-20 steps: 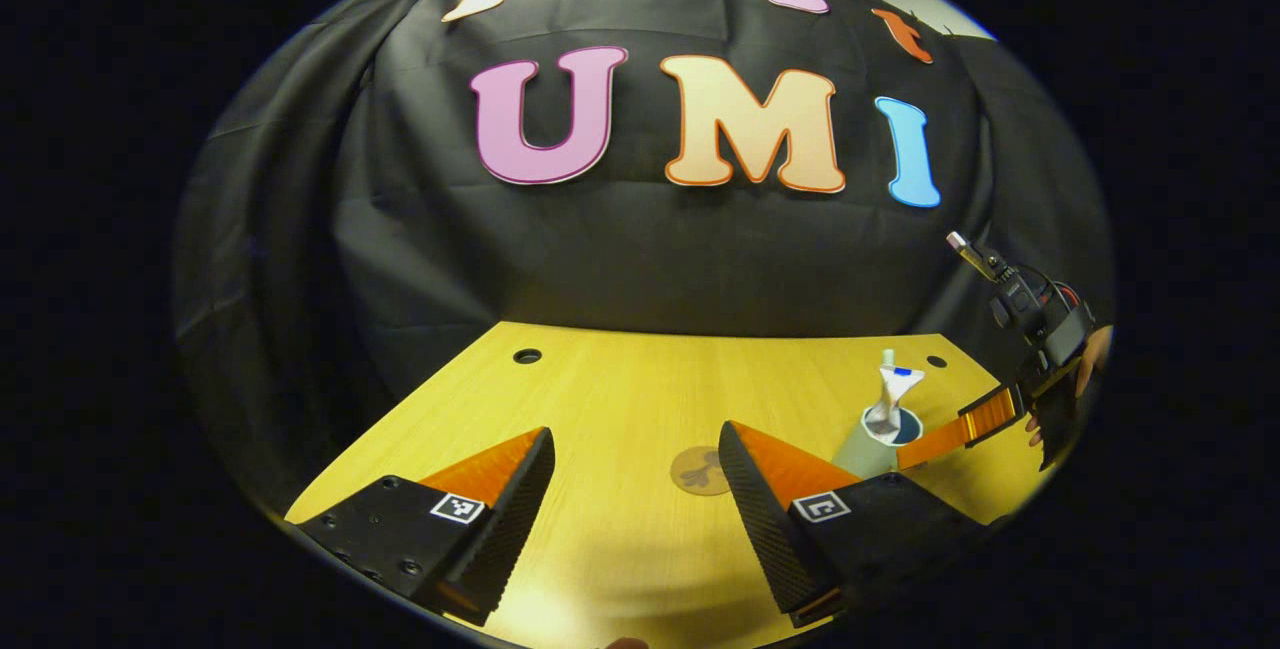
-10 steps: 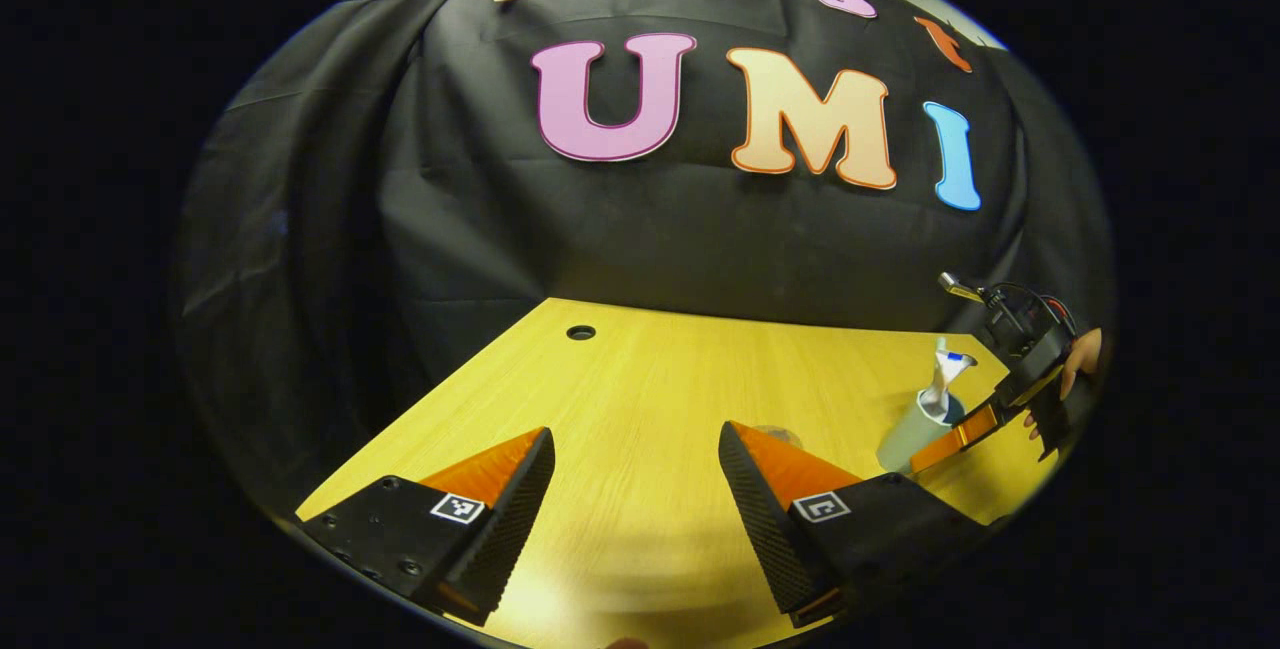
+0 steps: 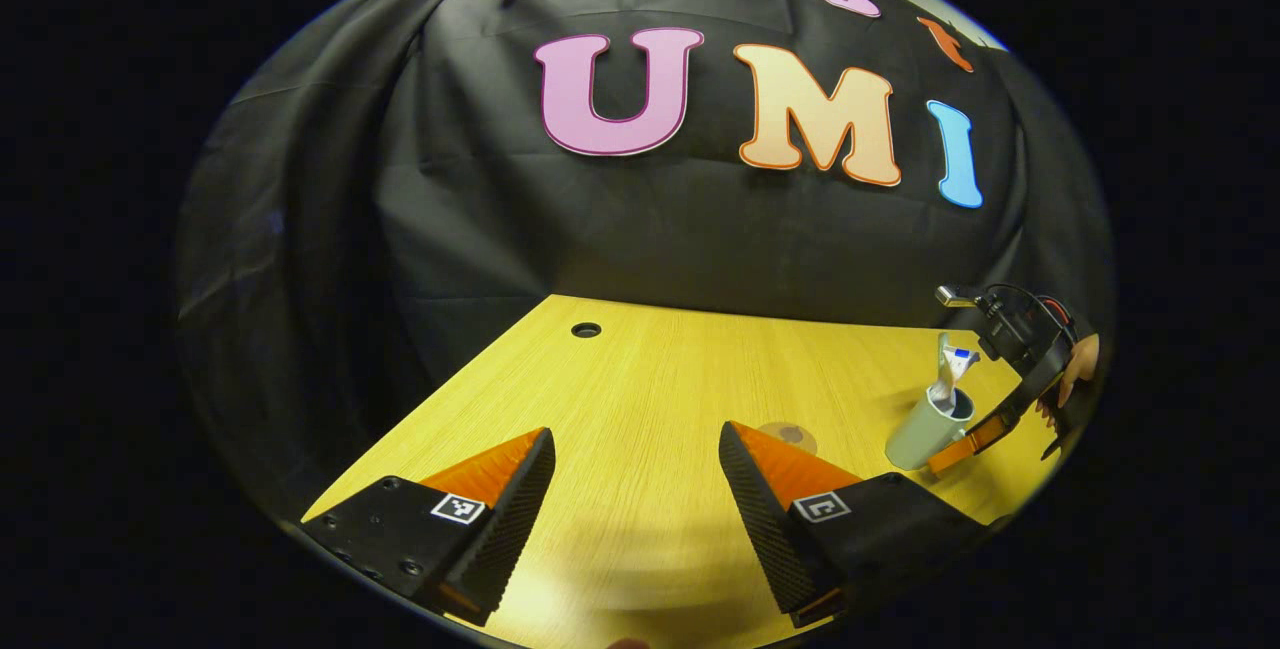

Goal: Put the toothbrush and toothpaste on the desktop into the cup, then pick up the cup and place it on the coaster on the desktop.

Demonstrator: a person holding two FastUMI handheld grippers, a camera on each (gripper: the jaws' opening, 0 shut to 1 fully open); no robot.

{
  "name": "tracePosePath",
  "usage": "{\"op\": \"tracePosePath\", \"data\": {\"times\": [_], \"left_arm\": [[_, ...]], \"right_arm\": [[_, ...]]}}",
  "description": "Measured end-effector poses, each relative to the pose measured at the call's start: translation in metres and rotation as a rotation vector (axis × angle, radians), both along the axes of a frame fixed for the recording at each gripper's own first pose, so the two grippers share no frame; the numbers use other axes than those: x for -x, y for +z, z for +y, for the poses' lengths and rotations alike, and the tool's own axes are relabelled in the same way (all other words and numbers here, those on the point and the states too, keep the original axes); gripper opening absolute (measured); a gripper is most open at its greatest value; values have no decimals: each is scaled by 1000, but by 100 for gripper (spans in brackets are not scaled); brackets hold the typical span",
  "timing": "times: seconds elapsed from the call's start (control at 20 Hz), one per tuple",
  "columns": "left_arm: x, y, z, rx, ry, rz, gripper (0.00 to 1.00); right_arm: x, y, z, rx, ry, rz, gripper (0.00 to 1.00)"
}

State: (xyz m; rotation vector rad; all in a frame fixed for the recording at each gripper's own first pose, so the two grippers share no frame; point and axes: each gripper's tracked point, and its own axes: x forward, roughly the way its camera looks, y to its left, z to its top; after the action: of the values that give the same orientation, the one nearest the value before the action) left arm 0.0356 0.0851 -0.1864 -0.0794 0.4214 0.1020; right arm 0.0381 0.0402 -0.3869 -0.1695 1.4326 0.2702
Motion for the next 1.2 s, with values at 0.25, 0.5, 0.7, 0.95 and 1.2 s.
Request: {"op": "tracePosePath", "data": {"times": [0.25,0.5,0.7,0.95,1.2], "left_arm": [[-2,-1,7,-1,-17,3,95],[-7,-5,18,0,-27,7,95],[-7,-7,34,1,-23,15,95],[-6,-12,59,4,-5,25,95],[-6,-19,76,13,8,37,95]], "right_arm": [[-4,12,27,-68,-37,-30,28],[-6,16,63,-117,-40,-36,28],[-17,17,103,-147,-37,-47,28],[-28,1,156,-154,-17,-50,28],[-26,16,170,-137,10,-51,24]]}}
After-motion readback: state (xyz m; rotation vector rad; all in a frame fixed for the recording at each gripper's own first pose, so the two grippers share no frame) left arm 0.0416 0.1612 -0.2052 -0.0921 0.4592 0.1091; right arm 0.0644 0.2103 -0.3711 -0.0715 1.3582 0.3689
